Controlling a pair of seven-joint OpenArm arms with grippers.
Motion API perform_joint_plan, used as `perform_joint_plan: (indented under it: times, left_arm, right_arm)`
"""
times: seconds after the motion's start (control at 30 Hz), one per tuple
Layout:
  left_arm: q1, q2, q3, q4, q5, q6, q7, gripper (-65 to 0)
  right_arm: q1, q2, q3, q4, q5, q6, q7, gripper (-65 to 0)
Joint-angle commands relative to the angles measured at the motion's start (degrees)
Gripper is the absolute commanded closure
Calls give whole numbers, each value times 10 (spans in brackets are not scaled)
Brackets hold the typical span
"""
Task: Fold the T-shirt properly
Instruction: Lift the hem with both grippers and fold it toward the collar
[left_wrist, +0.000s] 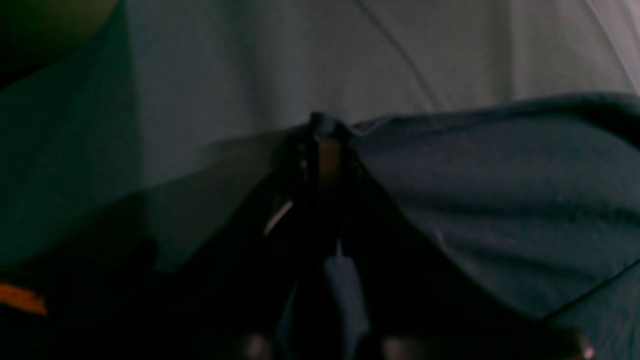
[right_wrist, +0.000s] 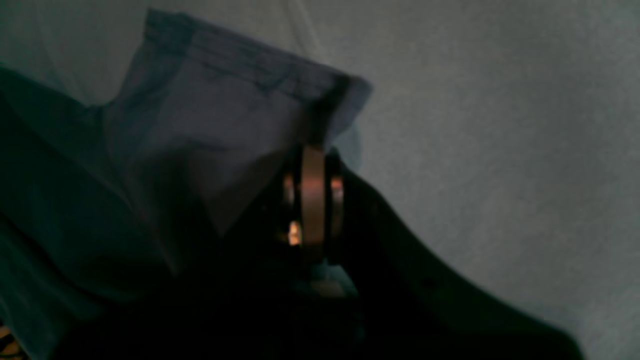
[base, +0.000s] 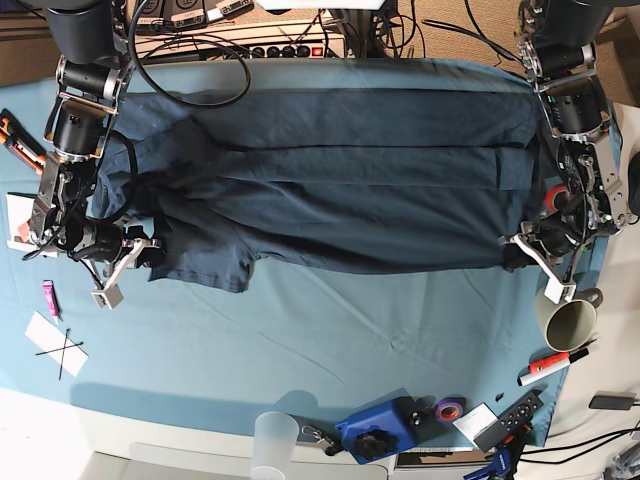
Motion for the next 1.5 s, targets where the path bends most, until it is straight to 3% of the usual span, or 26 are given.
perform_joint_plan:
  times: [0.0,0.2,0.6,0.87,1.03,1.47]
  left_arm:
    - [-5,-19,-2,8,5,9,16,0]
    - [-5,-54,-2,47,-117,8,87,0]
    - [-2,-62,-2,144,-190,0,200,0]
    - [66,-61,-7,210,-201,0,216,0]
    - [135,-61,-44,283,-201,-1,209,0]
    - [229,-60,-115,344,-246,-16,212,0]
  right_arm:
    - [16,12,2,9,12,1,22,0]
    - [16,12,2,12,53,1,35,0]
    - [16,11,2,167,92,1,-40,0]
    - [-11,39,19,220,145,1,-85,0]
    - [-62,56,39,255,171,1,-90,0]
    - [-202,57,143,367,216,1,-119,0]
